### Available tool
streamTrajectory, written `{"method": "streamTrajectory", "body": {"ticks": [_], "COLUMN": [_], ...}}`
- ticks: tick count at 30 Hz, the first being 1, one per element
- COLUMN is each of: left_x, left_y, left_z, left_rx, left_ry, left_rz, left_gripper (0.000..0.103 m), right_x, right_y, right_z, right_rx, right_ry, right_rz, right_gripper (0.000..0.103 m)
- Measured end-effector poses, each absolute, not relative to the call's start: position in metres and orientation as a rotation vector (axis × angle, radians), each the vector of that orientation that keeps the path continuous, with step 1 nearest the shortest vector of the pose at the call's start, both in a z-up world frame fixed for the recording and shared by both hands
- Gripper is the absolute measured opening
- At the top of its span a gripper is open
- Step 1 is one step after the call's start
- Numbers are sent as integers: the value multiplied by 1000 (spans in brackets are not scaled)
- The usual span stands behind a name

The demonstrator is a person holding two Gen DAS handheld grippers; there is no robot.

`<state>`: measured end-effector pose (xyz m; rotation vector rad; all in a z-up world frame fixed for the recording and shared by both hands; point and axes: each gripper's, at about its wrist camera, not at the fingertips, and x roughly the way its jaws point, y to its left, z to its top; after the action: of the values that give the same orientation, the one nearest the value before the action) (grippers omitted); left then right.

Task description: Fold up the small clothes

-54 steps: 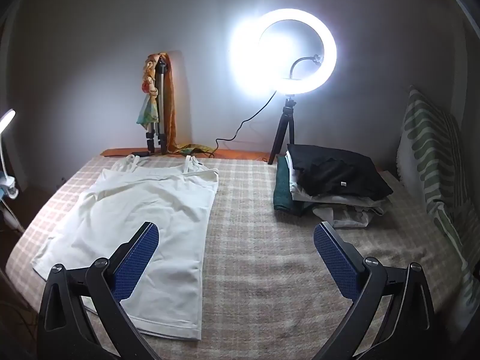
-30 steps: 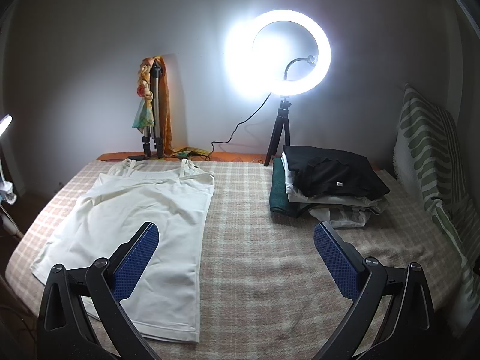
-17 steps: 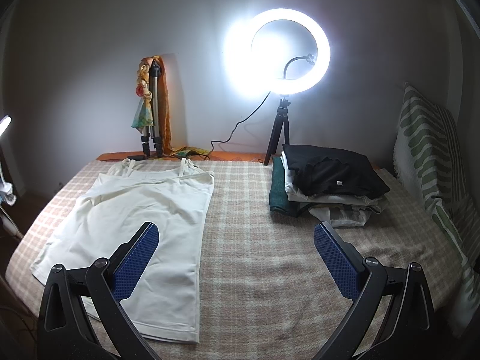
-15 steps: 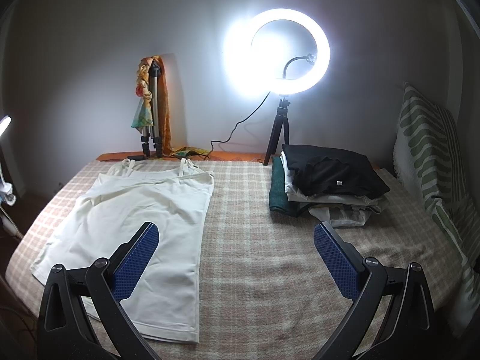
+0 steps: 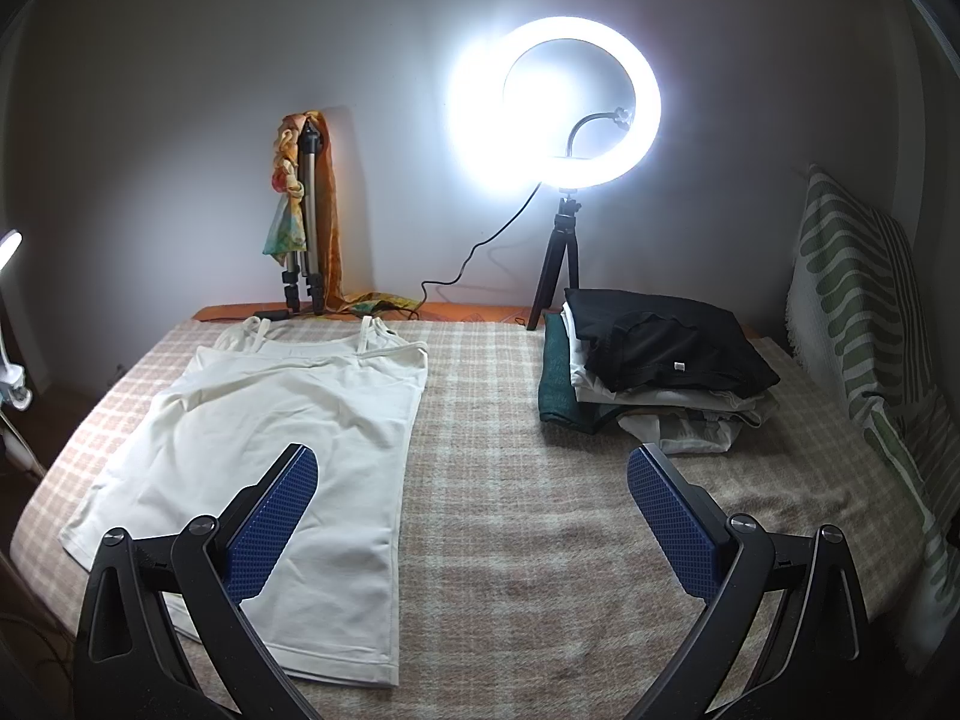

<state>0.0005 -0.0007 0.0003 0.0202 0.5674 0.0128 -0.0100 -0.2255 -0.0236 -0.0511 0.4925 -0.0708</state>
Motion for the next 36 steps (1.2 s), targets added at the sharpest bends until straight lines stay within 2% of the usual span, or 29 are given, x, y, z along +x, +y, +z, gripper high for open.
{"method": "streamTrajectory", "body": {"ticks": [36], "left_x": [-2], "left_y": [3], "left_z": [-5], "left_rx": [31], "left_ry": [573], "left_rz": [25], "left_gripper": [103], "right_x": [-11], "right_y": [-226], "right_z": [-23], "right_rx": [-58], "right_ry": [488], "right_rz": [-81], "right_gripper": [103]}}
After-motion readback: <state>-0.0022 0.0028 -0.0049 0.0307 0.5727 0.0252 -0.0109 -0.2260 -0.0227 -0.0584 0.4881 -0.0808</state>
